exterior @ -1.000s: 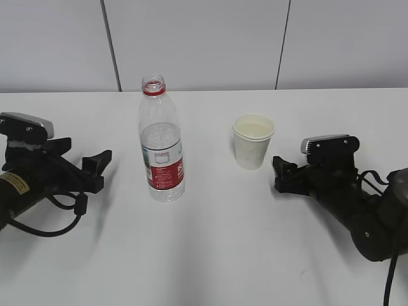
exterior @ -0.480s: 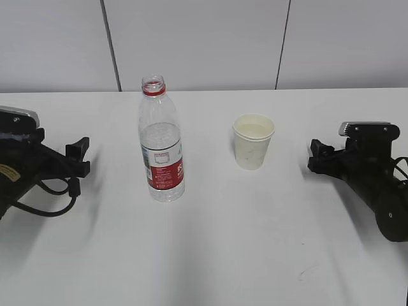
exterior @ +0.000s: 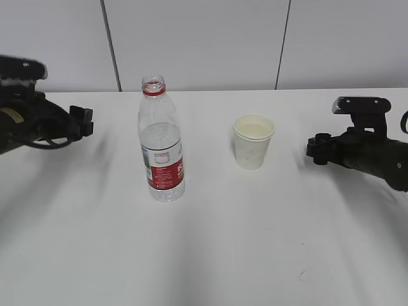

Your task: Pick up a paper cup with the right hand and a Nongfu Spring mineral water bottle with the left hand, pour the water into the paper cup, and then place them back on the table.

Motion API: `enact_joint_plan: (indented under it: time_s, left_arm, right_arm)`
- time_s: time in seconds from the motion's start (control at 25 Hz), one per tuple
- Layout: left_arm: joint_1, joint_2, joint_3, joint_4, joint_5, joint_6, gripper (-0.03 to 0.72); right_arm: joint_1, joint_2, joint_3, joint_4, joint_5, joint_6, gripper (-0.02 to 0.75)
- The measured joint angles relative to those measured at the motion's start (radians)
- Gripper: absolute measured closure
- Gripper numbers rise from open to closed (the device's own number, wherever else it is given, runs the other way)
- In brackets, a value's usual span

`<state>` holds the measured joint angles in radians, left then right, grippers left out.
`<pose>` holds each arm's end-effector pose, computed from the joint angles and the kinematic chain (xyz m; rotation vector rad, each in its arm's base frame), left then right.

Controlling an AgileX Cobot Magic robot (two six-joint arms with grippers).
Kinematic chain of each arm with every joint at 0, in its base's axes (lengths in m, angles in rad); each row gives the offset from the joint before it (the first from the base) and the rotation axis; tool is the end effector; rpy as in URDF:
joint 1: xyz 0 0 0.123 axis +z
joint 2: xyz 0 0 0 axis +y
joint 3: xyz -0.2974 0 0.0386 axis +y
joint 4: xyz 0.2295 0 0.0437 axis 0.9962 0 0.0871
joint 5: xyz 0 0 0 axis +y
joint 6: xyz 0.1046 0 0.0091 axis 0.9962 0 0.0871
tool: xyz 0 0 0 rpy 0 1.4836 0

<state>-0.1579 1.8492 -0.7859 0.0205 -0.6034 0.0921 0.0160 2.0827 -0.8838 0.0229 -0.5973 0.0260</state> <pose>0.3616 -0.0588 0.1807 0.2663 1.9255 -0.0438 0.3948 0.0050 0.1137 0.0380 2.0850 0.0236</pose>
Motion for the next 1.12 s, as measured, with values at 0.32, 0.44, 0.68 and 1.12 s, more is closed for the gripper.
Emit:
enact_joint_plan:
  time_s: [0.32, 0.44, 0.68, 1.12]
  left_arm:
    - [0.0, -0.079, -0.24, -0.013, 0.664, 0.001, 0.155]
    - [0.0, -0.079, -0.344, -0.021, 0.906, 0.001, 0.155]
    - [0.0, -0.079, -0.509, -0.015, 1.213, 0.001, 0.177]
    - [0.0, -0.079, -0.65, -0.013, 1.623, 0.001, 0.186]
  right_arm:
    - [0.0, -0.098, -0.162, -0.012, 0.639, 0.035, 0.15]
    - [0.0, -0.098, -0.269, -0.012, 0.885, 0.029, 0.15]
    - [0.0, -0.098, -0.501, -0.015, 1.305, -0.016, 0.15]
    - [0.0, -0.098, -0.778, -0.015, 1.692, -0.073, 0.15]
